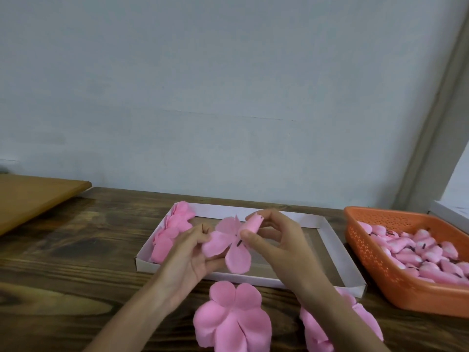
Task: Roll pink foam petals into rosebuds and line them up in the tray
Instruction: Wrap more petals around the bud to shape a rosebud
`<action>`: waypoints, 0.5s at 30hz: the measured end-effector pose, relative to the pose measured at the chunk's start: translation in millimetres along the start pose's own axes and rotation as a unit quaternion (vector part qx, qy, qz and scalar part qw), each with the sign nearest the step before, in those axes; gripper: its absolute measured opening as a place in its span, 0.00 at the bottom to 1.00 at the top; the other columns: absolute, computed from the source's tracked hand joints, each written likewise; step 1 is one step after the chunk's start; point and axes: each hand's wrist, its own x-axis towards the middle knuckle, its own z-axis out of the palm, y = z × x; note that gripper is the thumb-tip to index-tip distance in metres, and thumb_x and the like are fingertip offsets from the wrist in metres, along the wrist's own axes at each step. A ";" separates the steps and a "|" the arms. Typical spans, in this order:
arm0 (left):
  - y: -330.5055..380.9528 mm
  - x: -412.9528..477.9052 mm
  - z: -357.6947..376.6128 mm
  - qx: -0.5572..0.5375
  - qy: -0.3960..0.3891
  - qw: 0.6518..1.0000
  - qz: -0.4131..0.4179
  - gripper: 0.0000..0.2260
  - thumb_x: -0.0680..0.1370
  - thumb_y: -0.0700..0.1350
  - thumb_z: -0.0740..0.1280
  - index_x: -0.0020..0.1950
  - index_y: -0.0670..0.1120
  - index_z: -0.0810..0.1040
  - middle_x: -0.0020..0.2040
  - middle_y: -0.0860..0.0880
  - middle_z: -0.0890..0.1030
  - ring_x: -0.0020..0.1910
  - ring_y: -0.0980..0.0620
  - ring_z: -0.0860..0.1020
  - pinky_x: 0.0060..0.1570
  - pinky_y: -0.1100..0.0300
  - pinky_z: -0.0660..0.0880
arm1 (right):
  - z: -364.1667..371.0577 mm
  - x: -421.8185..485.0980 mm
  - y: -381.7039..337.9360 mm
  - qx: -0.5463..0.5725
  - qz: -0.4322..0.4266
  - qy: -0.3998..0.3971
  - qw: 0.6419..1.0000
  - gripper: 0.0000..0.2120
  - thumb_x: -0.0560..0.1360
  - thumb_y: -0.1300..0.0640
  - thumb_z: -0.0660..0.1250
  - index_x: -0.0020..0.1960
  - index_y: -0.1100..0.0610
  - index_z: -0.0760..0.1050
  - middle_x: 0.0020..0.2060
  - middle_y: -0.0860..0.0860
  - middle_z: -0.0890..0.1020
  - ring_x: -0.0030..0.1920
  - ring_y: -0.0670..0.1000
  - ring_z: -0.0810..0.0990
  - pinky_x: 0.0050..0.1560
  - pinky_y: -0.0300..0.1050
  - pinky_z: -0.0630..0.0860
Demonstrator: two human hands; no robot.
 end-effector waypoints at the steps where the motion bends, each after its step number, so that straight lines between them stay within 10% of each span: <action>1: -2.6 1.7 -1.7 -0.005 0.006 1.000 0.004 0.03 0.76 0.39 0.66 0.46 0.42 0.72 0.50 0.36 0.78 0.53 0.36 0.83 0.44 0.48 0.83 | 0.9 -0.8 4.4 0.000 -0.004 -0.002 1.000 0.05 0.77 0.60 0.75 0.52 0.56 0.80 0.47 0.49 0.87 0.49 0.49 0.87 0.50 0.46 0.84; 10: -30.5 5.6 -5.1 0.075 0.064 0.995 0.018 0.27 0.69 0.46 0.82 0.65 0.43 0.78 0.58 0.33 0.83 0.58 0.35 0.83 0.55 0.38 0.81 | 6.7 -17.1 31.0 -0.021 -0.033 0.008 0.999 0.12 0.75 0.61 0.77 0.49 0.44 0.79 0.46 0.46 0.87 0.46 0.47 0.88 0.42 0.41 0.83; 15: -30.2 6.0 -4.4 0.110 0.064 0.992 0.020 0.22 0.66 0.46 0.82 0.59 0.47 0.84 0.55 0.37 0.85 0.55 0.36 0.85 0.50 0.46 0.84 | 3.9 -20.6 33.9 -0.062 -0.061 0.030 0.996 0.13 0.73 0.60 0.78 0.49 0.44 0.81 0.45 0.41 0.87 0.43 0.48 0.85 0.39 0.42 0.81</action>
